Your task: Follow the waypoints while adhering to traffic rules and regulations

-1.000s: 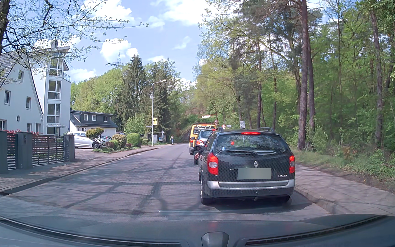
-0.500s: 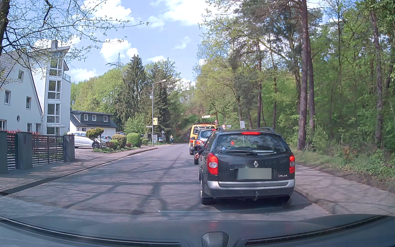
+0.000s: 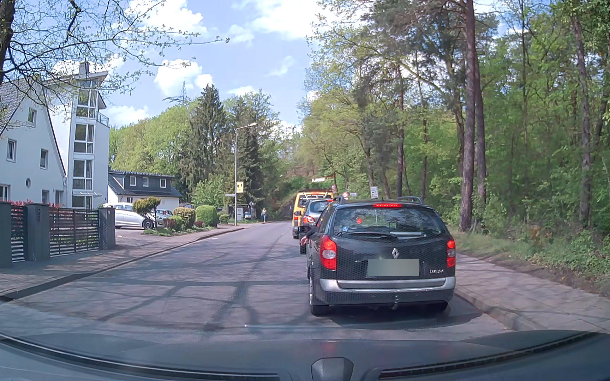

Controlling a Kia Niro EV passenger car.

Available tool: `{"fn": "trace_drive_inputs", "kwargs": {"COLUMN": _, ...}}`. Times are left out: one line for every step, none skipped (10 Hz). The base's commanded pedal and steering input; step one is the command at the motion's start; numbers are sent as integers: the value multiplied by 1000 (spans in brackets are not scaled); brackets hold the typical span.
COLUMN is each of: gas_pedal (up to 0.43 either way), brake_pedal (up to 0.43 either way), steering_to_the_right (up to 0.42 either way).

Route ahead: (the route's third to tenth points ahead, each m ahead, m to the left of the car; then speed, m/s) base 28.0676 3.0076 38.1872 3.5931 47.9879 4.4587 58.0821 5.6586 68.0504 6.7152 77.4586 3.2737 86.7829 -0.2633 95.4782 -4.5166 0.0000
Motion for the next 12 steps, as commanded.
{"fn": "trace_drive_inputs", "kwargs": {"gas_pedal": 0, "brake_pedal": 159, "steering_to_the_right": 1}}
{"fn": "trace_drive_inputs", "kwargs": {"gas_pedal": 0, "brake_pedal": 159, "steering_to_the_right": 1}}
{"fn": "trace_drive_inputs", "kwargs": {"gas_pedal": 0, "brake_pedal": 159, "steering_to_the_right": 1}}
{"fn": "trace_drive_inputs", "kwargs": {"gas_pedal": 0, "brake_pedal": 159, "steering_to_the_right": 1}}
{"fn": "trace_drive_inputs", "kwargs": {"gas_pedal": 0, "brake_pedal": 159, "steering_to_the_right": 1}}
{"fn": "trace_drive_inputs", "kwargs": {"gas_pedal": 0, "brake_pedal": 159, "steering_to_the_right": 2}}
{"fn": "trace_drive_inputs", "kwargs": {"gas_pedal": 0, "brake_pedal": 159, "steering_to_the_right": 1}}
{"fn": "trace_drive_inputs", "kwargs": {"gas_pedal": 0, "brake_pedal": 159, "steering_to_the_right": 1}}
{"fn": "trace_drive_inputs", "kwargs": {"gas_pedal": 0, "brake_pedal": 159, "steering_to_the_right": 1}}
{"fn": "trace_drive_inputs", "kwargs": {"gas_pedal": 0, "brake_pedal": 159, "steering_to_the_right": 1}}
{"fn": "trace_drive_inputs", "kwargs": {"gas_pedal": 0, "brake_pedal": 159, "steering_to_the_right": 1}}
{"fn": "trace_drive_inputs", "kwargs": {"gas_pedal": 0, "brake_pedal": 159, "steering_to_the_right": 1}}
